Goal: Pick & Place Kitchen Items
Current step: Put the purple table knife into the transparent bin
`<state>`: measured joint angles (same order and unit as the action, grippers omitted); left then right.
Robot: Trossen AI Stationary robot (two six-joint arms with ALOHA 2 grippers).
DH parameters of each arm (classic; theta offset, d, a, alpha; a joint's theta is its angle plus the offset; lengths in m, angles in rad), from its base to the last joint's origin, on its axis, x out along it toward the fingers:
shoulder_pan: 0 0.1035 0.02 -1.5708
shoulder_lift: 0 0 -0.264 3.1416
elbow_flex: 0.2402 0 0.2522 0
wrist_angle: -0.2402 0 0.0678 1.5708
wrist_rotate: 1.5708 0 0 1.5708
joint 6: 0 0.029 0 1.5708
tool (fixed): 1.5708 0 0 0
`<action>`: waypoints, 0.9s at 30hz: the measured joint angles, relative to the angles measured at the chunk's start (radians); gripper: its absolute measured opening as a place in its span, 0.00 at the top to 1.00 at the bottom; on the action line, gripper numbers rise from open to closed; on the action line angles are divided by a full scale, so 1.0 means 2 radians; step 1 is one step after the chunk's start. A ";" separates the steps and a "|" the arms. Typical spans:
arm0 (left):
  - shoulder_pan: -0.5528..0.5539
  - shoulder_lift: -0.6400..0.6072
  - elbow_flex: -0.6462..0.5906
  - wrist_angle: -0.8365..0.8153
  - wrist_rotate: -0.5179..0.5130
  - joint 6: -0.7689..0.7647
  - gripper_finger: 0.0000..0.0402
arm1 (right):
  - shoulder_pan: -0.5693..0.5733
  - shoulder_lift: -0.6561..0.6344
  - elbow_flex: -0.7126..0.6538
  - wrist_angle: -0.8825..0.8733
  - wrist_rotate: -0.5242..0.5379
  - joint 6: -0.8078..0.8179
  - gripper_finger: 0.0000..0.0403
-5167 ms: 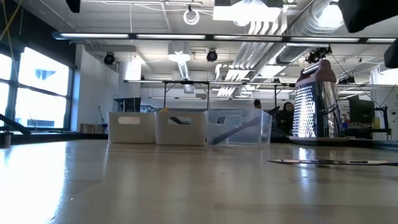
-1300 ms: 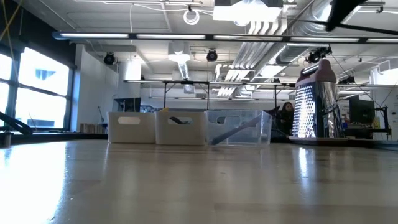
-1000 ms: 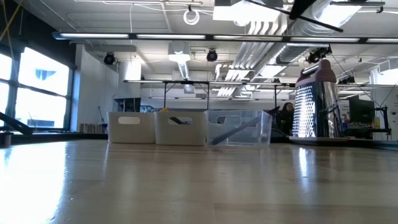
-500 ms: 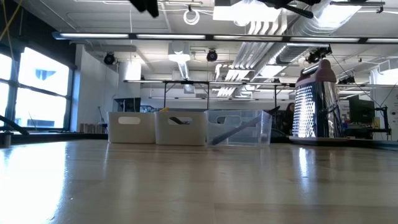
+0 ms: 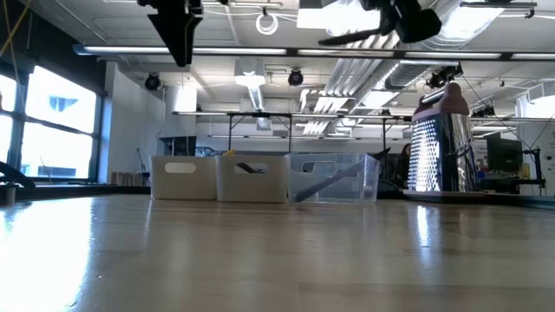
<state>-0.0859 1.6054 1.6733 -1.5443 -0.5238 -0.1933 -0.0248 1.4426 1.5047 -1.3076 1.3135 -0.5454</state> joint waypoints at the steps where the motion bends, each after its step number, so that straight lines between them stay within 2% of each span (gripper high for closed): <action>1: 0.007 0.000 0.000 0.000 -0.002 -0.001 0.48 | -0.008 0.007 0.000 0.001 -0.002 -0.009 0.93; 8: 0.055 0.000 0.000 -0.004 -0.031 -0.006 0.48 | -0.053 0.076 0.000 0.002 -0.066 -0.054 0.93; 15: 0.090 0.000 0.000 -0.014 -0.031 -0.024 0.48 | -0.086 0.141 0.000 -0.011 -0.087 -0.054 0.93; 22: 0.093 -0.004 0.001 -0.013 -0.018 -0.019 0.48 | -0.097 0.159 -0.001 -0.007 -0.130 -0.052 0.93; 27: 0.092 -0.004 0.001 -0.013 -0.018 -0.010 0.48 | -0.088 0.158 -0.043 -0.002 -0.133 -0.055 0.93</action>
<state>0.0982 1.5974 1.6749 -1.5711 -0.5606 -0.2127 -0.2003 1.7580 1.4191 -1.3125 1.0480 -0.6564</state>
